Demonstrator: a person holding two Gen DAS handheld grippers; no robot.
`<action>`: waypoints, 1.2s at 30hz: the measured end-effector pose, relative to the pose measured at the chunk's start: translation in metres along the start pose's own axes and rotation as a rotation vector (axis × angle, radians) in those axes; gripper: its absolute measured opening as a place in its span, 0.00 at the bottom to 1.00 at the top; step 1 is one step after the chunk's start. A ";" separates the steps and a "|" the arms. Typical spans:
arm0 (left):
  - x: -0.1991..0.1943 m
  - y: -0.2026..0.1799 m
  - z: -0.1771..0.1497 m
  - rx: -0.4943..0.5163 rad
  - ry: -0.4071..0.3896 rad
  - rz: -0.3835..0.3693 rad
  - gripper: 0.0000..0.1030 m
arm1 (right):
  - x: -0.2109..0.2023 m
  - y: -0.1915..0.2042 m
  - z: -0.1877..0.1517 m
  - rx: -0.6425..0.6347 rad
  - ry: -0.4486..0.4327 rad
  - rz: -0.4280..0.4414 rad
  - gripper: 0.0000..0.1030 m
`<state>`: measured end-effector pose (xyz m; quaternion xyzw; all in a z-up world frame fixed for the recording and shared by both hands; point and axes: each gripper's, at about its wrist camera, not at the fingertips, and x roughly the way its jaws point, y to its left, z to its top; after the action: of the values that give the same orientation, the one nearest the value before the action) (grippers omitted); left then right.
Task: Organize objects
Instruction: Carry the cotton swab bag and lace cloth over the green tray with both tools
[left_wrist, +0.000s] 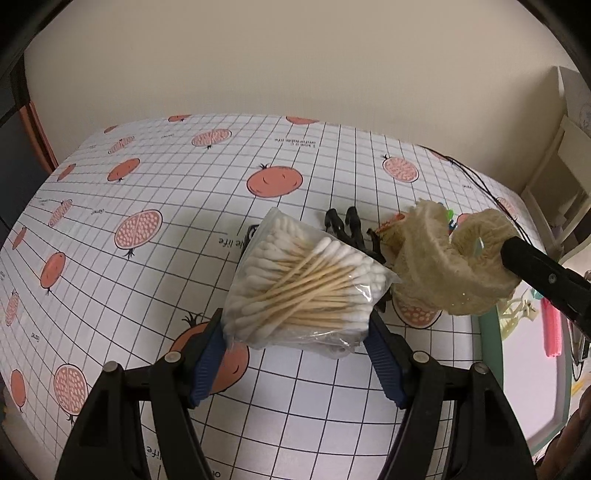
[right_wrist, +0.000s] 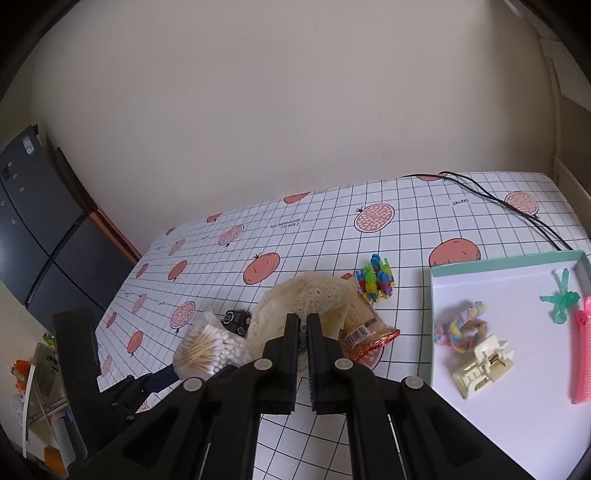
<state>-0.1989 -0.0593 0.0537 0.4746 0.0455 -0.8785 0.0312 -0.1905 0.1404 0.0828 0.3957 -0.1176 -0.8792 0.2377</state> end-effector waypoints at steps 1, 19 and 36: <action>0.000 0.000 0.000 0.000 -0.002 0.001 0.71 | 0.000 -0.001 0.000 0.000 0.001 -0.002 0.05; -0.017 -0.014 0.006 -0.009 -0.064 -0.003 0.71 | -0.041 -0.024 0.011 -0.012 -0.056 -0.048 0.05; -0.050 -0.072 0.009 0.065 -0.146 -0.066 0.71 | -0.092 -0.073 0.020 0.022 -0.138 -0.107 0.05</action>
<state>-0.1860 0.0114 0.1038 0.4082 0.0303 -0.9123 -0.0102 -0.1763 0.2505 0.1257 0.3423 -0.1221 -0.9146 0.1771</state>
